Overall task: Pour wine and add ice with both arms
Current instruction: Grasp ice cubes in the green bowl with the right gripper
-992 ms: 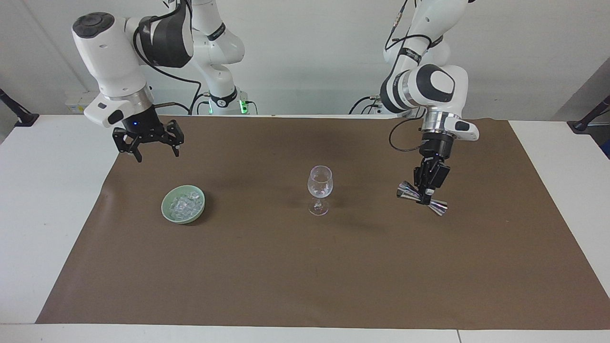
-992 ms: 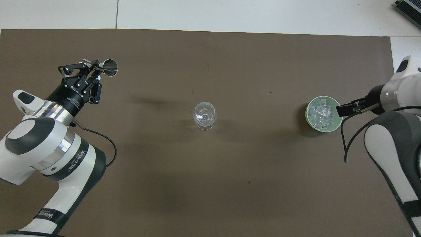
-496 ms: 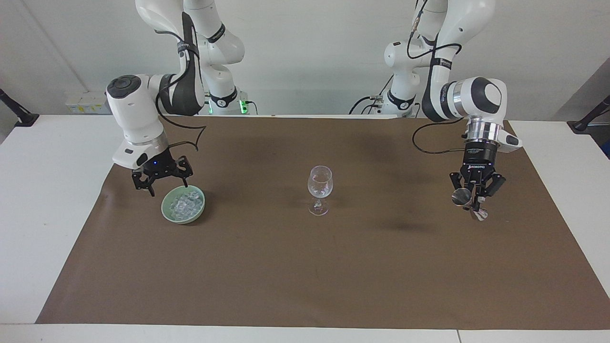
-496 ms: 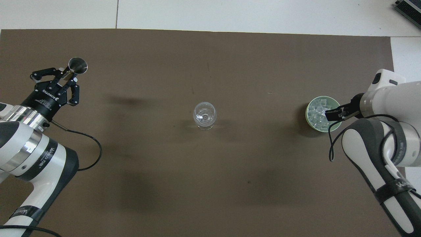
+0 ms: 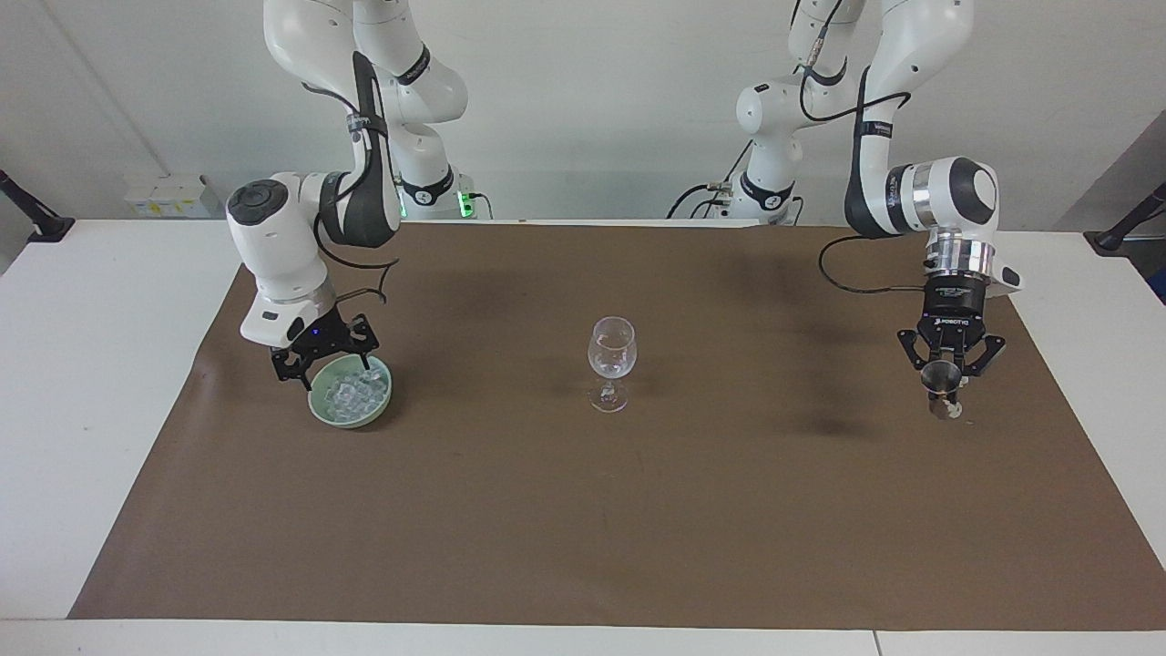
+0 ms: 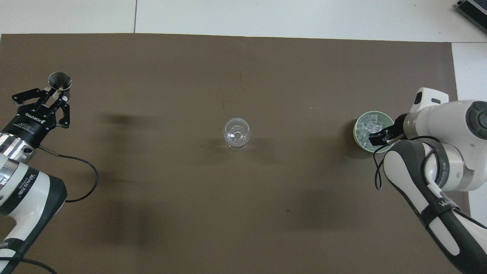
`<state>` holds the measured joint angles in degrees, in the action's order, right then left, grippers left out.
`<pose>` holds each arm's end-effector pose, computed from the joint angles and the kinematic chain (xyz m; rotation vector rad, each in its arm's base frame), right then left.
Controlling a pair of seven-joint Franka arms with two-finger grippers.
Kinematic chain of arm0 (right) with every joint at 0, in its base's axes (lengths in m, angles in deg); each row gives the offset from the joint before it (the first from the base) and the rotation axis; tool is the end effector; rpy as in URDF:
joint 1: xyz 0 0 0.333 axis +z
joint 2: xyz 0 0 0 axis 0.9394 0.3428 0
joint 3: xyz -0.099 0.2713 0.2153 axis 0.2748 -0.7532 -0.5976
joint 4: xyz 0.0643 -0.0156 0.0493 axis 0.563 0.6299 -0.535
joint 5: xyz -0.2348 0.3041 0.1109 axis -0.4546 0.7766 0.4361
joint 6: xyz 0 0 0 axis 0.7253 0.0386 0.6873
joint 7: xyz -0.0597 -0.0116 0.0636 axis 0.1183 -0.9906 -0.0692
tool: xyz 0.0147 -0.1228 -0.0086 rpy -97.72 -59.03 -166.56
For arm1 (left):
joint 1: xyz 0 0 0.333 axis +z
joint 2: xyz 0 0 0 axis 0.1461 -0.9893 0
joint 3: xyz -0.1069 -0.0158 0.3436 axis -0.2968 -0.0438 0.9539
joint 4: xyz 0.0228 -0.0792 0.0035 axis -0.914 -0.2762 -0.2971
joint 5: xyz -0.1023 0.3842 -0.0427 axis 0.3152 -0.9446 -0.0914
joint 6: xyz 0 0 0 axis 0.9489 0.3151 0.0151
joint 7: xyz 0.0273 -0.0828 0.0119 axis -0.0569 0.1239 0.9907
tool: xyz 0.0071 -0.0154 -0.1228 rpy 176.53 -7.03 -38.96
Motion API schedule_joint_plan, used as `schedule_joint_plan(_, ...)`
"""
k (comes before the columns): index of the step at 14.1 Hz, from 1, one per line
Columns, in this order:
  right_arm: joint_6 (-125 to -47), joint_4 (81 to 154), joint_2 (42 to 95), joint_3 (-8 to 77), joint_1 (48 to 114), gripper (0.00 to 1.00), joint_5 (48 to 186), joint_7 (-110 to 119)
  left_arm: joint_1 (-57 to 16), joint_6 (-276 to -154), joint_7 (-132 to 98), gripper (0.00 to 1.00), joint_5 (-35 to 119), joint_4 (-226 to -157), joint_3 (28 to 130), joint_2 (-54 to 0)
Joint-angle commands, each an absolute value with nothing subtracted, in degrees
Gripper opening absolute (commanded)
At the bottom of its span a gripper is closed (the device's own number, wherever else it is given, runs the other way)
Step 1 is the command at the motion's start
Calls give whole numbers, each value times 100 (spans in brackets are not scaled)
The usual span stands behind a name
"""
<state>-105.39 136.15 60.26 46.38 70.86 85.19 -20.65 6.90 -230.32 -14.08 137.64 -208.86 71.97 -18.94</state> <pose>0.5836 -0.0365 0.3865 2.9621 0.8118 0.1841 0.5560 0.0717 0.4104 0.7761 1.7908 0.0971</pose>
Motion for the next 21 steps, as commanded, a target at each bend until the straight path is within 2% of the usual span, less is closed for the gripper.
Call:
schedule_joint_plan(1,-10857,13778,6085,4607,7013,89,8575,-2568,1057,-22403,-1239,0,13839,-21049,7177,-2044)
schedule_joint_plan(2,-10971,13813,6121,4607,7013,87,8575,-2673,1154,-22236,-1239,0,13839,-21049,7177,-2167)
schedule_joint_plan(3,-10981,13814,6164,4607,7013,82,8575,-2701,1242,-22112,-1222,0,13839,-21040,7186,-2246)
schedule_joint_plan(10,-11007,13822,6279,4607,7004,70,8583,-2710,1550,-21681,-1081,0,13796,-20777,7195,-2879)
schedule_joint_plan(16,-10998,13805,6306,4607,6995,47,8583,-2692,1673,-21557,-756,0,13769,-20583,7195,-3195)
schedule_joint_plan(19,-10998,13787,6306,4607,7004,40,8583,-2692,1804,-21391,-756,0,13752,-20496,7195,-3397)
schedule_joint_plan(21,-10990,13779,6314,4607,7004,23,8583,-2692,1823,-21381,-695,0,13751,-20469,7195,-3451)
